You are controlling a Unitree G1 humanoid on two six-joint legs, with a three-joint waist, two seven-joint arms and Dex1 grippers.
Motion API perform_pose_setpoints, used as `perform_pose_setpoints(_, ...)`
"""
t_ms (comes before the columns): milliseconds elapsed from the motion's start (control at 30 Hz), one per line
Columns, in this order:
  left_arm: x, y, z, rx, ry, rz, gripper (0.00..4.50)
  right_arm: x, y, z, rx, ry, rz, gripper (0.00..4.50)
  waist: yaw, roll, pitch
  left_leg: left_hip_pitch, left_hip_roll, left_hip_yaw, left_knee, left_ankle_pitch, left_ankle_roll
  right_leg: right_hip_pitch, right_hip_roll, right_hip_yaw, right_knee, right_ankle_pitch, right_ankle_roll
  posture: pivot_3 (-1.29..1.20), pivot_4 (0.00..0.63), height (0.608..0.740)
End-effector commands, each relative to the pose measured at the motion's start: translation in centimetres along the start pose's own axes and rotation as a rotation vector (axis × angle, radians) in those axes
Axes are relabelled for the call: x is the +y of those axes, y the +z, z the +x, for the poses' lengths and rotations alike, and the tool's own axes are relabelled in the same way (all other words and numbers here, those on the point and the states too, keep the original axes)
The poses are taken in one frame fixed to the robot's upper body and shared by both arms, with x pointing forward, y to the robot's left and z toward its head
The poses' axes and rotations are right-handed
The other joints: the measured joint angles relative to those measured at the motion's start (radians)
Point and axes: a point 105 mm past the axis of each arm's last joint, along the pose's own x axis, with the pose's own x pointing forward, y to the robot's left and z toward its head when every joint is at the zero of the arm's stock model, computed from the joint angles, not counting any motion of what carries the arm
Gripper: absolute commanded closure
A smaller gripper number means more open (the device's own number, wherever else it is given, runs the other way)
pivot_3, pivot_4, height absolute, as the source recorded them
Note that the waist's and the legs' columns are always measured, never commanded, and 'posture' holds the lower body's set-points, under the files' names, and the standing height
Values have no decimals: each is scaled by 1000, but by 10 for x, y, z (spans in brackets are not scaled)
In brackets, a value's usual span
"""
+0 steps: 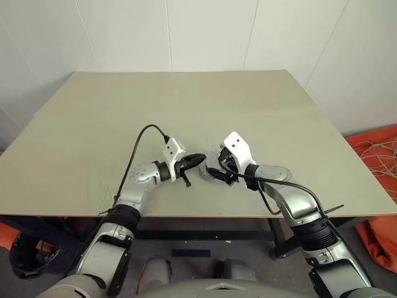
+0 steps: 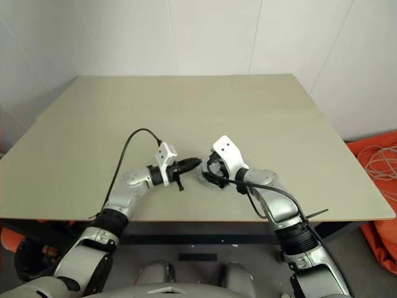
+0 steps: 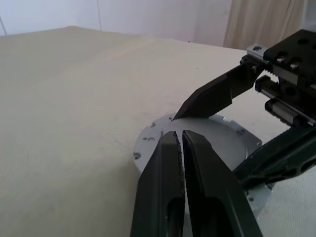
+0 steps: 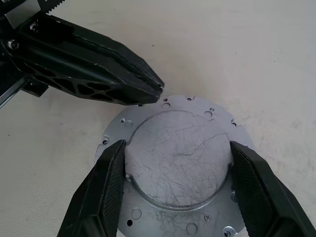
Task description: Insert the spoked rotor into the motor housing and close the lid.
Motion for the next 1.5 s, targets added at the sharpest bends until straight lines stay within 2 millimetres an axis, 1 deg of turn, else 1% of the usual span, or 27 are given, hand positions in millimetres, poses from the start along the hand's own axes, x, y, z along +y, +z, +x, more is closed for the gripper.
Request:
perform_pose_setpoints(33, -1, 13, 10, -32, -22, 33, 4311, 8, -3, 3, 19, 19, -7, 1352, 0, 0, 0, 0, 0, 0, 0, 0, 0, 0, 0, 0, 0, 0, 0, 0, 0, 740)
perform_pose_setpoints(200, -8, 9, 17, 4, -55, 43, 4311, 7, -1, 3, 17, 18, -9, 1352, 0, 0, 0, 0, 0, 0, 0, 0, 0, 0, 0, 0, 0, 0, 0, 0, 0, 740)
perform_pose_setpoints(367, -7, 4, 18, 58, -43, 63, 4311, 8, 1, 4, 14, 17, -16, 1352, 0, 0, 0, 0, 0, 0, 0, 0, 0, 0, 0, 0, 0, 0, 0, 0, 0, 740)
perform_pose_setpoints(600, -5, 0, 18, 116, -40, 70, 4311, 15, 5, 4, -4, 58, -8, 1352, 0, 0, 0, 0, 0, 0, 0, 0, 0, 0, 0, 0, 0, 0, 0, 0, 0, 740)
perform_pose_setpoints(667, -6, 1, 19, 115, -42, 64, 4311, 19, 6, 2, -10, 85, -4, 630, 0, 0, 0, 0, 0, 0, 0, 0, 0, 0, 0, 0, 0, 0, 0, 0, 0, 740)
perform_pose_setpoints(733, -7, 1, 19, 115, -45, 59, 4311, 21, 7, 0, -10, 95, -7, 45, 1, 0, 0, 0, 0, 0, -1, 0, 0, 0, 0, 0, 0, 0, 0, 0, 0, 740)
perform_pose_setpoints(767, -7, 1, 19, 115, -46, 57, 4311, 20, 7, -1, -10, 88, -12, 13, 1, 0, 0, -1, 0, 0, -1, 0, 0, 0, 0, 0, 0, 0, 0, 0, 0, 740)
perform_pose_setpoints(933, -9, 0, 19, 117, -46, 49, 4311, 13, 7, -8, -5, 48, -38, 13, 8, 0, 0, -1, 0, 0, -1, 0, 1, -1, 0, 0, 0, 0, 0, 0, 0, 740)
perform_pose_setpoints(1167, -10, -1, 18, 120, -44, 36, 4311, 0, 14, -35, -16, -25, -109, 13, 28, 0, 0, -2, 0, 0, -2, -1, 2, -3, 0, 0, -1, 0, 0, 0, 0, 740)
perform_pose_setpoints(1233, -11, -2, 18, 119, -46, 30, 4311, -5, 14, -39, -15, -50, -107, 13, 29, 0, 0, -2, 0, 0, -1, -1, 2, -3, 0, 0, -1, 0, 0, 0, 0, 740)
perform_pose_setpoints(1367, -12, -3, 19, 119, -50, 26, 4311, -11, 11, -42, -8, -88, -94, 13, 29, 1, 0, -2, 0, 0, -1, -1, 2, -3, 0, 0, -1, 0, 0, 0, 0, 740)
perform_pose_setpoints(1500, -13, -3, 19, 118, -53, 24, 4311, -14, 13, -49, -26, -104, -9, 13, 30, 1, 0, -2, 0, 0, -1, -1, 1, -3, 0, 0, -1, 0, 0, 0, 0, 740)
